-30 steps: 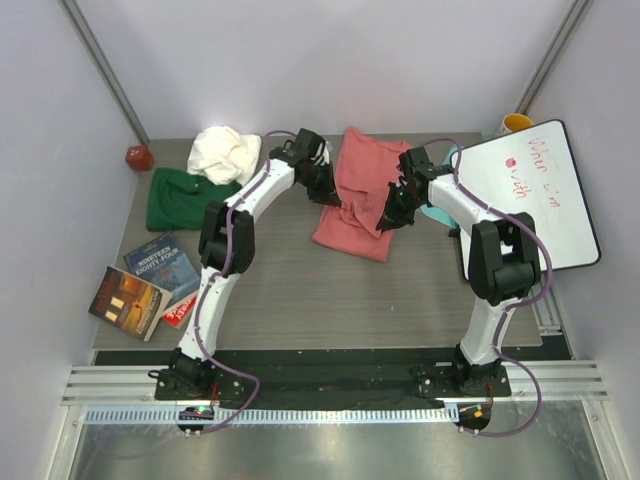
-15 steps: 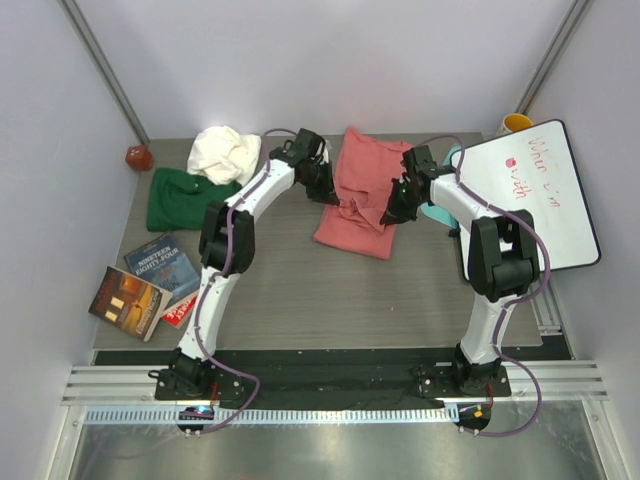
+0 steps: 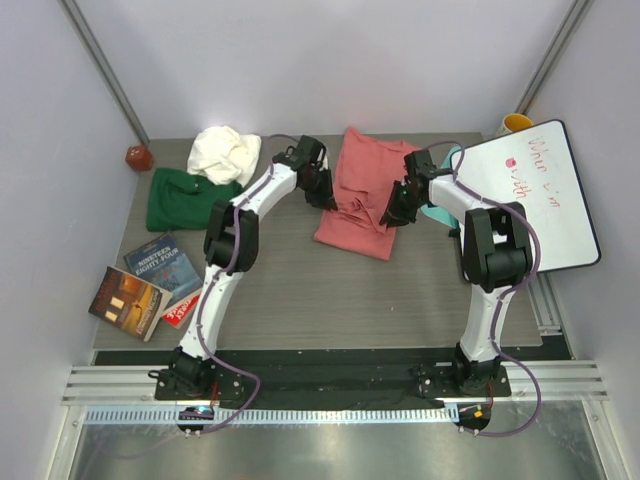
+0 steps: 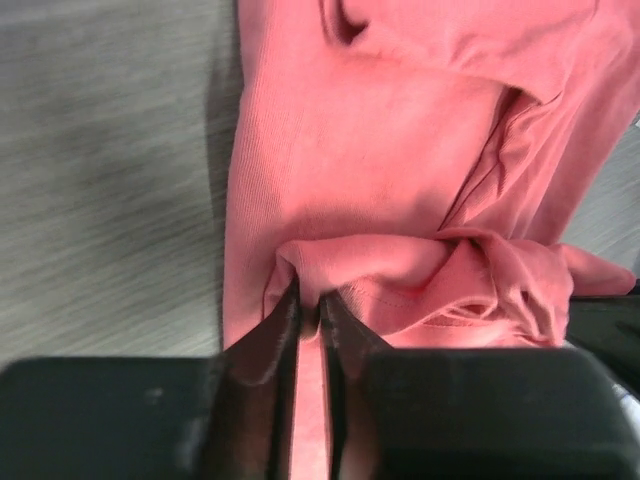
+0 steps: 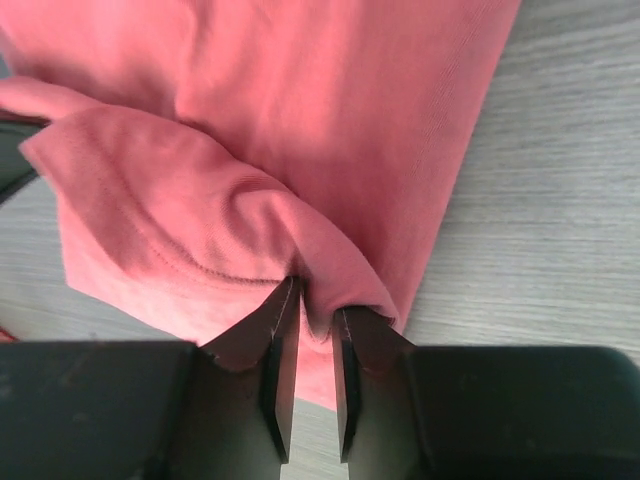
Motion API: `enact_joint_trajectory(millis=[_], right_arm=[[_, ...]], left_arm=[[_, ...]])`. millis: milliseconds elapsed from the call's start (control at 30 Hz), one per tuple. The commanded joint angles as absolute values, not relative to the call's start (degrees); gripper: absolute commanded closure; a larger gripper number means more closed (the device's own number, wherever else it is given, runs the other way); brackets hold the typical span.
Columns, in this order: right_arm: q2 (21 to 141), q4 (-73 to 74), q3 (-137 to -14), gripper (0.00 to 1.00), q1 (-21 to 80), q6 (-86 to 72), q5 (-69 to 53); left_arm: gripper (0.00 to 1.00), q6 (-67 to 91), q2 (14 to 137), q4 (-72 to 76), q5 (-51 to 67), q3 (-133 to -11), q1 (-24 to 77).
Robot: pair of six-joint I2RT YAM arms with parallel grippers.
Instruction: Fold and stack the t-shirts
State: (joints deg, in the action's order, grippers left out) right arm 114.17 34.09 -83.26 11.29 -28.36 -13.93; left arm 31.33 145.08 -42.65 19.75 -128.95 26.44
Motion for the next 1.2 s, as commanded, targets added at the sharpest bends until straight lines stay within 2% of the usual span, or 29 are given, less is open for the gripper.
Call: enact_joint_trajectory(millis=[0, 33, 300, 567, 667, 767, 900, 1167], right_arm=[[113.6, 27.9, -84.9, 0.75, 9.1, -33.2, -16.1], [113.6, 27.3, -84.6, 0.75, 8.8, -34.5, -16.5], [115.3, 22.8, -83.8, 0.74, 6.6, -38.3, -19.7], [120.8, 21.4, -89.0, 0.73, 5.9, -40.4, -20.8], [122.0, 20.1, -91.1, 0.73, 5.4, -42.4, -21.2], [122.8, 19.2, -93.1, 0.73, 4.7, -43.6, -21.2], [122.3, 19.2, -94.0, 0.73, 3.8, -44.3, -21.3], [116.9, 19.2, -88.0, 0.73, 2.2, -44.7, -20.0]], left_arm=[[0.79, 31.0, 145.3, -40.3, 18.6, -132.2, 25.7], [0.73, 31.3, 145.3, -40.0, 18.2, -132.3, 25.6], [0.71, 32.2, 146.0, -39.4, 15.8, -133.4, 24.1], [0.67, 32.4, 144.9, -40.0, 13.0, -133.1, 23.4], [0.59, 31.8, 143.2, -40.4, 9.9, -131.1, 22.9], [0.45, 30.6, 140.1, -39.9, 7.0, -128.2, 22.1], [0.44, 29.8, 137.6, -39.3, 6.3, -126.0, 21.0], [0.43, 28.8, 135.4, -40.3, 8.2, -124.2, 20.7]])
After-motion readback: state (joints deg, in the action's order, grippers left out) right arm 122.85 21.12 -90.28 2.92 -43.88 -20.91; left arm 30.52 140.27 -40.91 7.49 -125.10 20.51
